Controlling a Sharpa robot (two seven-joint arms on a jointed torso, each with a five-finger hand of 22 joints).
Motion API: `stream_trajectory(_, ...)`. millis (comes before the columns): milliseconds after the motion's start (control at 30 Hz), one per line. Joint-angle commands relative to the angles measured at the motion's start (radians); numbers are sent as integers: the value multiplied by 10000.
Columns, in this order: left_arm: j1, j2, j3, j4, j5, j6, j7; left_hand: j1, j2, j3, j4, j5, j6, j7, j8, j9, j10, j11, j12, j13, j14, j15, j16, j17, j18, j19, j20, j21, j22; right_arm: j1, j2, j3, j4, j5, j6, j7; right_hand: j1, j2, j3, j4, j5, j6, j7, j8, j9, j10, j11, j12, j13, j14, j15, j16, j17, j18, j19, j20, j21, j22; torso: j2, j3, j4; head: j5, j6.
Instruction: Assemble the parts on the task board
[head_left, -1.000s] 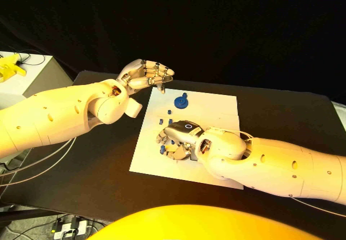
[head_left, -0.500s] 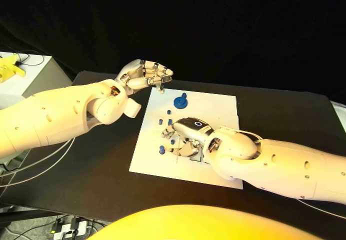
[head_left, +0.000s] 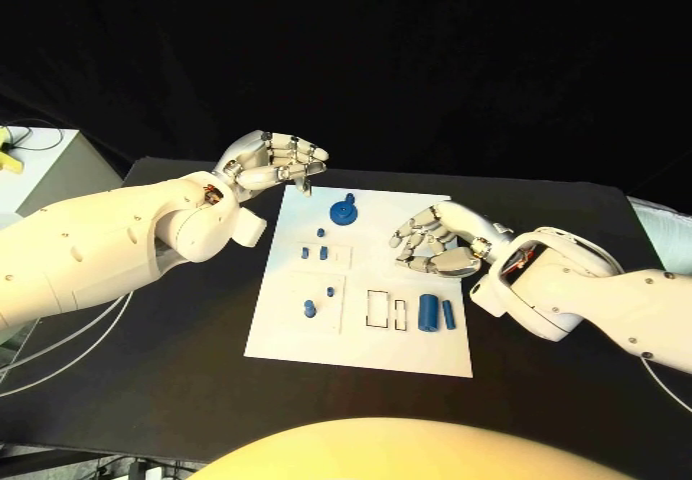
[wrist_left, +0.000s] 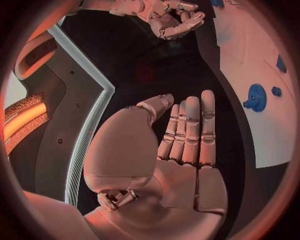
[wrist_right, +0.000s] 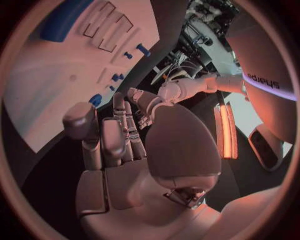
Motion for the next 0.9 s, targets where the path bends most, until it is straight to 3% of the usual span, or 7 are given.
stream_trajectory(33,-40,15,-1,32,119,158,80,-74,65,-53,28,21,-74,-4,25,-22,-18,70,-64,-19,-46,18,-42,-11,141,-72,36,-12,0,36,-490,-5,236,1866,506,124,-181,-55,-389,139,106,77,-171,241,246,300,-218,1005,815,218,-160,298,652,-202,271,-170,647,521,-79,-16,-72,-292,49)
stream_trajectory(133,-73,22,-4,21,140,161,86,-74,65,-53,28,21,-74,-4,25,-22,-18,70,-64,-19,-46,18,-42,-11,141,-72,36,-12,0,54,-878,-6,317,1918,747,-452,-486,-76,-783,455,131,-34,-270,387,450,306,-324,2594,2130,303,-239,417,800,-312,479,-243,1208,979,-123,-19,-97,-433,31)
stream_trajectory(233,-126,26,-5,11,165,168,93,-74,65,-53,28,21,-74,-4,25,-22,-18,70,-64,-19,-46,18,-42,-11,141,-72,36,-12,0,67,-1269,-11,400,1632,1180,-1460,-953,37,-1241,1270,375,-195,-359,721,845,1046,-400,8259,8698,514,-393,891,1734,-431,669,-281,1830,1524,-180,-9,-134,-579,23)
stream_trajectory(333,-177,30,-6,-1,189,179,96,-84,68,-57,36,24,-80,-3,24,-25,-18,71,-65,-22,-45,20,-42,-11,141,-73,39,-16,-2,59,-1536,-33,558,1167,1525,-2478,-1506,45,-1849,2214,487,-230,-384,976,1115,2199,-419,10633,11914,777,-330,1585,3308,-558,852,-324,2527,2103,-205,3,-170,-672,-26)
stream_trajectory(467,-219,30,-7,-3,209,186,94,-84,68,-57,36,24,-80,-3,24,-25,-18,71,-65,-22,-45,20,-42,-11,141,-73,39,-16,-2,-4,-1751,-72,844,548,1809,-3614,-1548,122,-2259,2715,435,-132,-473,1191,1301,2699,-452,11320,12949,941,-342,1970,4283,-663,997,-366,3098,2561,-227,-10,-229,-763,-78)
stream_trajectory(667,-237,26,-7,17,219,187,88,-84,68,-57,36,24,-80,-3,24,-25,-18,71,-65,-22,-45,20,-42,-11,141,-73,39,-16,-2,-128,-1844,-109,1164,-295,1937,-4690,-1602,98,-2651,2729,346,-86,-513,1309,1404,2938,-484,11602,13390,1060,-363,2210,4944,-746,1098,-381,3507,2884,-235,-41,-266,-810,-159)
stream_trajectory(900,-242,14,-8,54,222,199,73,-84,68,-57,36,24,-80,-3,24,-25,-18,71,-65,-22,-45,20,-42,-11,141,-73,39,-16,-2,-388,-1528,-144,1233,-996,1806,-5287,-1555,76,-2864,2731,466,-138,-506,1316,1428,2922,-479,11587,13389,1067,-358,2235,5011,-757,1103,-380,3564,2941,-229,-50,-239,-850,-182)
